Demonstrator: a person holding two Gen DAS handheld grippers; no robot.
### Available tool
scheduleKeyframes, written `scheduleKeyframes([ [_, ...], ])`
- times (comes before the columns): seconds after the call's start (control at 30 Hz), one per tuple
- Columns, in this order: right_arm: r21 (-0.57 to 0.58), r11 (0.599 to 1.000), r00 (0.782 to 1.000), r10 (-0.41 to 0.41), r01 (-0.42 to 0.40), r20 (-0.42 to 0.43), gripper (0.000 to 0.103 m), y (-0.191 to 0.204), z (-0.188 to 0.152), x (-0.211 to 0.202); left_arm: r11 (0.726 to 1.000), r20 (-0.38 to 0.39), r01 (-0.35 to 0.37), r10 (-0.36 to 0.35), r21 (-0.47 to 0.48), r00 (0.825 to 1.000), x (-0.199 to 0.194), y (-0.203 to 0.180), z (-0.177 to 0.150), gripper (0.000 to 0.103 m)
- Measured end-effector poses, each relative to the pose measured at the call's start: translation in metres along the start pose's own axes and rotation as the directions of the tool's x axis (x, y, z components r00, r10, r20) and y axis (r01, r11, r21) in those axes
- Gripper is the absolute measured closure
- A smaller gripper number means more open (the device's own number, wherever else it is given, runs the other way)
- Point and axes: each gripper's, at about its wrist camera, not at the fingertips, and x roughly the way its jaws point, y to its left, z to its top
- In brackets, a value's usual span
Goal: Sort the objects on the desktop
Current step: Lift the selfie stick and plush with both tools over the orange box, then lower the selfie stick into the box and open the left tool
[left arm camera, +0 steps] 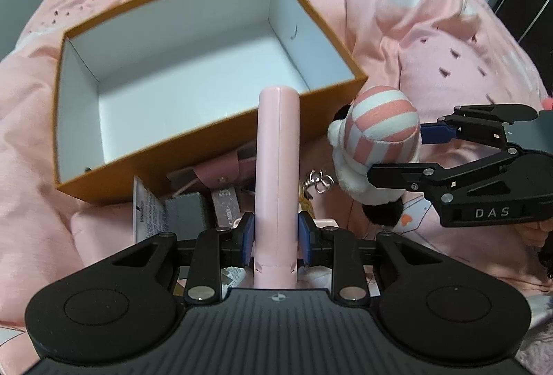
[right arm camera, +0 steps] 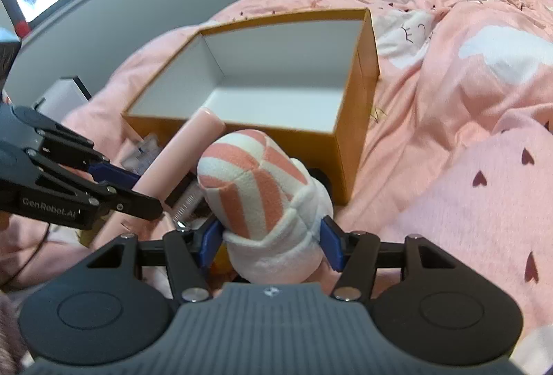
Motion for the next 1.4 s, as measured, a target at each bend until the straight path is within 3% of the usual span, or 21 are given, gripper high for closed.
scheduleKeyframes([
  [0.37, -0.057, 0.993, 0.991, 0.111, -0.107, 0.068, 0.043, 0.008, 0.041, -0.023, 1.000, 0.137, -0.028, 0.029, -0.004, 0.990, -0.050, 0.011, 0.019, 0.073],
  [0.6, -0.119, 0.986, 0.978, 0.135, -0.116, 0.157, 0.043, 0.015, 0.090, -0.041, 0.999, 0.238, -0.044, 0.046, -0.011, 0.970, -0.085, 0.033, 0.052, 0.073],
  [0.77, -0.134, 0.987, 0.976, 0.116, -0.092, 0.184, 0.043, 0.015, 0.126, -0.024, 0.998, 0.265, -0.044, 0.053, -0.039, 0.963, -0.082, 0.057, 0.085, 0.073],
  [1.0, -0.058, 0.997, 0.990, 0.052, -0.045, 0.130, 0.043, 0.002, 0.157, 0.033, 0.998, 0.188, -0.024, 0.036, -0.066, 0.982, -0.025, 0.088, 0.112, 0.073],
  [1.2, -0.009, 0.999, 0.999, 0.046, -0.046, 0.008, 0.043, -0.008, 0.154, 0.085, 0.996, 0.099, 0.045, -0.037, -0.081, 0.994, 0.031, 0.110, 0.107, 0.073],
  [1.4, 0.001, 1.000, 0.997, 0.030, -0.030, -0.071, 0.043, -0.010, 0.144, 0.117, 0.991, 0.040, 0.093, -0.089, -0.093, 0.995, 0.063, 0.128, 0.105, 0.073],
])
